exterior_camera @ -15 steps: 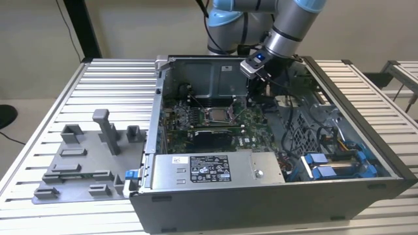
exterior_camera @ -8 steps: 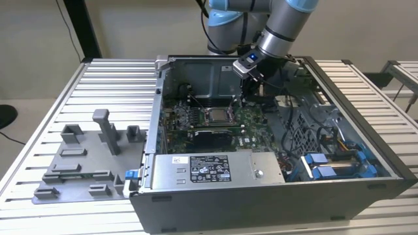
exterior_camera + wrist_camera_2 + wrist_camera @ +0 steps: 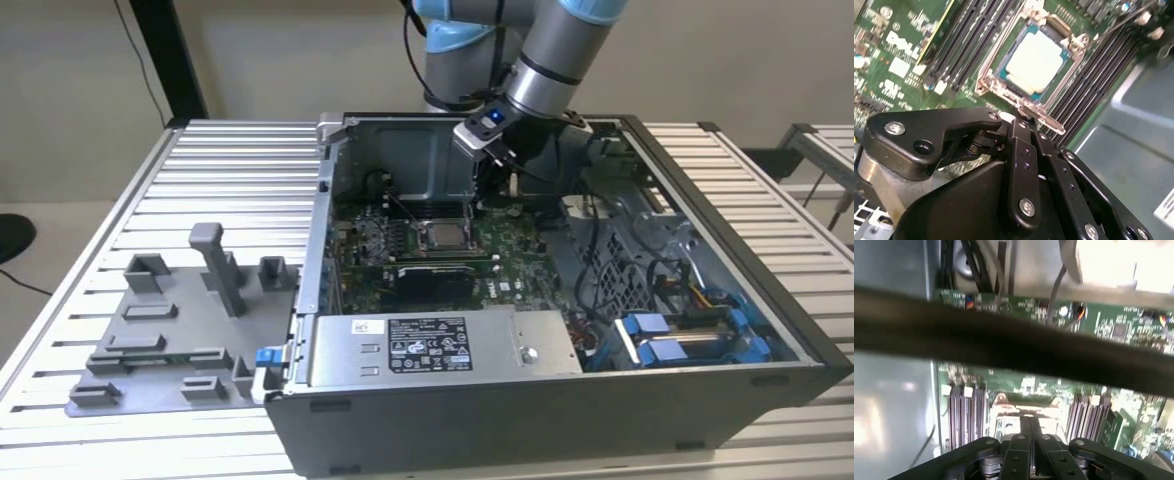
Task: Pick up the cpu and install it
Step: 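Install the first cpu locking lever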
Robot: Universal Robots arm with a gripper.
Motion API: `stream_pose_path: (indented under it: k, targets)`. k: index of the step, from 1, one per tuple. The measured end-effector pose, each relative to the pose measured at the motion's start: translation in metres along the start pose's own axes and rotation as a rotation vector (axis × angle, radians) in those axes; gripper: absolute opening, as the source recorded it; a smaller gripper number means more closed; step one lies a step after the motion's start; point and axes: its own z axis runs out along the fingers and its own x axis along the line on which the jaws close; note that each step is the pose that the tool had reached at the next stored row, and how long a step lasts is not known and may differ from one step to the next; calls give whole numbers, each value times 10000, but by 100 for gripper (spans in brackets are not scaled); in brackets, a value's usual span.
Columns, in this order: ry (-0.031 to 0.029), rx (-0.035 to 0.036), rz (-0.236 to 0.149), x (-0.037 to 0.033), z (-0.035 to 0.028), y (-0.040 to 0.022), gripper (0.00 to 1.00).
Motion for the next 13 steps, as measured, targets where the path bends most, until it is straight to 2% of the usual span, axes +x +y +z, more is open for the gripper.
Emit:
stream_pose_path:
  k: [4, 8, 13]
  targets:
    - [2, 16, -1, 6, 22, -82, 0]
    - [1, 16, -3, 9, 33, -121, 0]
    - [3, 16, -2, 21, 78, -287, 0]
